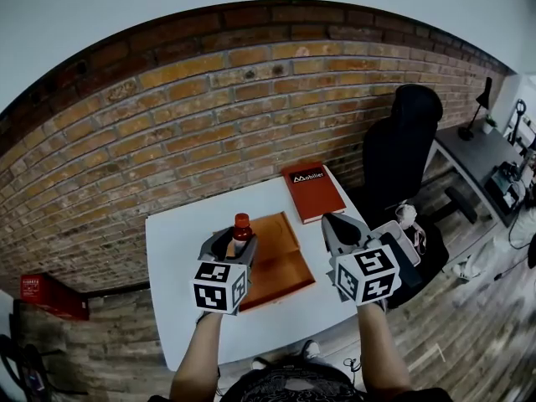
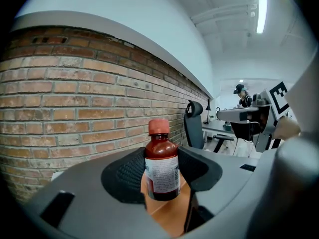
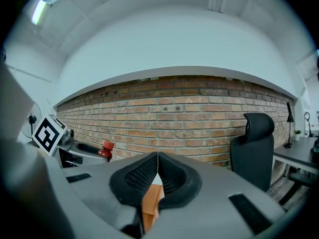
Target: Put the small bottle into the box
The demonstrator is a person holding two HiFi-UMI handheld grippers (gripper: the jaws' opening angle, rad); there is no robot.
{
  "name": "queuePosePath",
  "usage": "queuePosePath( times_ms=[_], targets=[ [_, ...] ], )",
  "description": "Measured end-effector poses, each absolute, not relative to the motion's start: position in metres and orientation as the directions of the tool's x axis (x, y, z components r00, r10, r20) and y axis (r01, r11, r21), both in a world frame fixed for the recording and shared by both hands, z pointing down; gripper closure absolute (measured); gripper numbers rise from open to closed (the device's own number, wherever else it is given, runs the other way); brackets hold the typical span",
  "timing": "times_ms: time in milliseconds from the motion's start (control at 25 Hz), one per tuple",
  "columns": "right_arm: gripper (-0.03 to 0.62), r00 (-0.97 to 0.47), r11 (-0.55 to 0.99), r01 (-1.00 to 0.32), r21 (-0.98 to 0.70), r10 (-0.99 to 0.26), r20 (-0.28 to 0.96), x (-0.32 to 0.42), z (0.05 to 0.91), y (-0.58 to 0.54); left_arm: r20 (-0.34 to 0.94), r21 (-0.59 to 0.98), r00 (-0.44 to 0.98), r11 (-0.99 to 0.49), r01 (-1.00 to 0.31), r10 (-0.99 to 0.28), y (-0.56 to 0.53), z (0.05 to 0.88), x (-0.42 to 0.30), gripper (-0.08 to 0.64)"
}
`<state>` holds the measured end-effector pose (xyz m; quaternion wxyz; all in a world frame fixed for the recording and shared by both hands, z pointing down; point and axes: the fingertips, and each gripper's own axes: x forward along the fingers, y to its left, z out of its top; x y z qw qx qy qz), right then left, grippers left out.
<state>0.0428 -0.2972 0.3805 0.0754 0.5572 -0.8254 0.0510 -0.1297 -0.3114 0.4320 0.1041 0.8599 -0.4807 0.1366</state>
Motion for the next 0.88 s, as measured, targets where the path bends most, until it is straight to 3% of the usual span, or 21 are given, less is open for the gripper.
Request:
queuePosePath(
  times_ms=[280,880],
  targets=[
    [0.571,-0.382,0.388,-0.922,-0.004,-0.906,0.182,0.053,0.381,-0.303,0.364,0.040,0.511,-0.536,-0.843,-0.778,-0.316,0.437,-0.112,0.341],
    [0.571,-0.386,0.390,-0.921,-0.018,-0.903,0.189,0.060,0.388,-0.297,0.609,0.071,0.568,-0.675,-0.734,-0.554,-0.312,0.497,-0.076,0.341]
  ],
)
